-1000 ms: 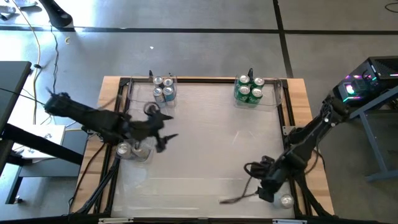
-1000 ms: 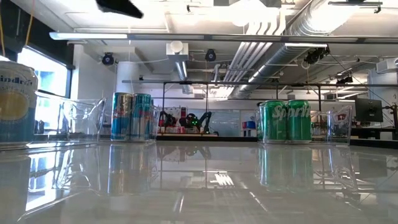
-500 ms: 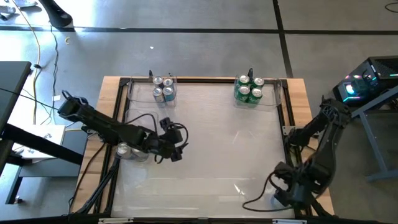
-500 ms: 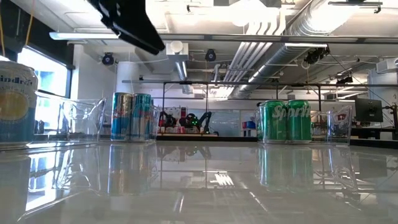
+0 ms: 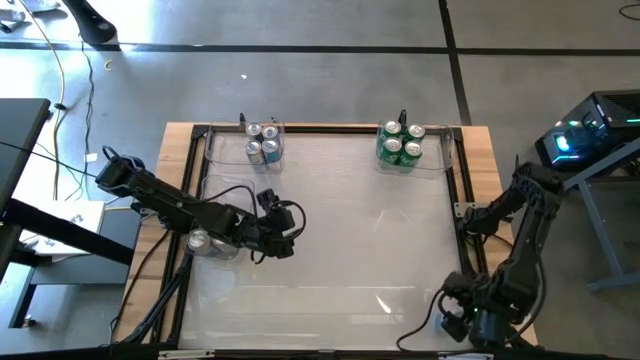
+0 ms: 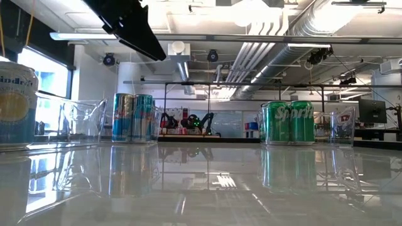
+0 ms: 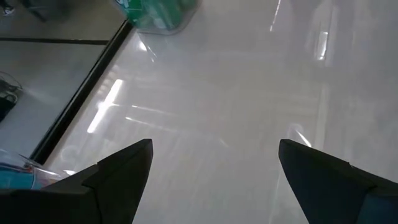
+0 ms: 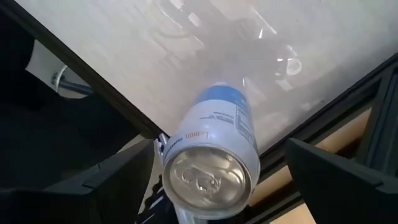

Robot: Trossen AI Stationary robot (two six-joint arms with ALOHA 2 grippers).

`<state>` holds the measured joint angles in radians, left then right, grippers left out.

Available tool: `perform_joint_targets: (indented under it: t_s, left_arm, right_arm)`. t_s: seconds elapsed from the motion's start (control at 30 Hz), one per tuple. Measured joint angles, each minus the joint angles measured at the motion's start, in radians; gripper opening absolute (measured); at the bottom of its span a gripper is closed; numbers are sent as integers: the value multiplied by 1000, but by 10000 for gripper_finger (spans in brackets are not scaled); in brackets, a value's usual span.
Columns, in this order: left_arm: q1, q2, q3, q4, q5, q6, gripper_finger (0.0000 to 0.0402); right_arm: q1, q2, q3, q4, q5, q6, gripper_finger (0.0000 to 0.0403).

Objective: Sort soda cans
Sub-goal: Put the blue-white soda can into the middle bottom transparent bin

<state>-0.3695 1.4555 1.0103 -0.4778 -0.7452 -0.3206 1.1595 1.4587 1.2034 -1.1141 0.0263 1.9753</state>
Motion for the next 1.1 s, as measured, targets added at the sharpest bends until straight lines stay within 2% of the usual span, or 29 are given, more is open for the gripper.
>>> perform_joint_targets:
  t_s: [0.47, 0.7, 0.87, 0.97, 1.1]
  left_arm:
    - [1, 0, 0, 0, -3, 0, 344]
    - [3, 0, 0, -1, -1, 0, 344]
    - [3, 0, 0, -7, 1, -4, 344]
    - [3, 0, 0, -37, 11, -82, 344]
    - [10, -15, 0, -107, 72, -134, 344]
  right_arm:
    - [31, 98, -1, 61, -37, -99, 355]
    - [39, 133, -1, 67, -90, -144, 355]
    - [18, 144, -1, 66, -104, -179, 319]
    - [-10, 144, 0, 71, -117, -226, 285]
    - [-114, 148, 24, 68, -101, -307, 285]
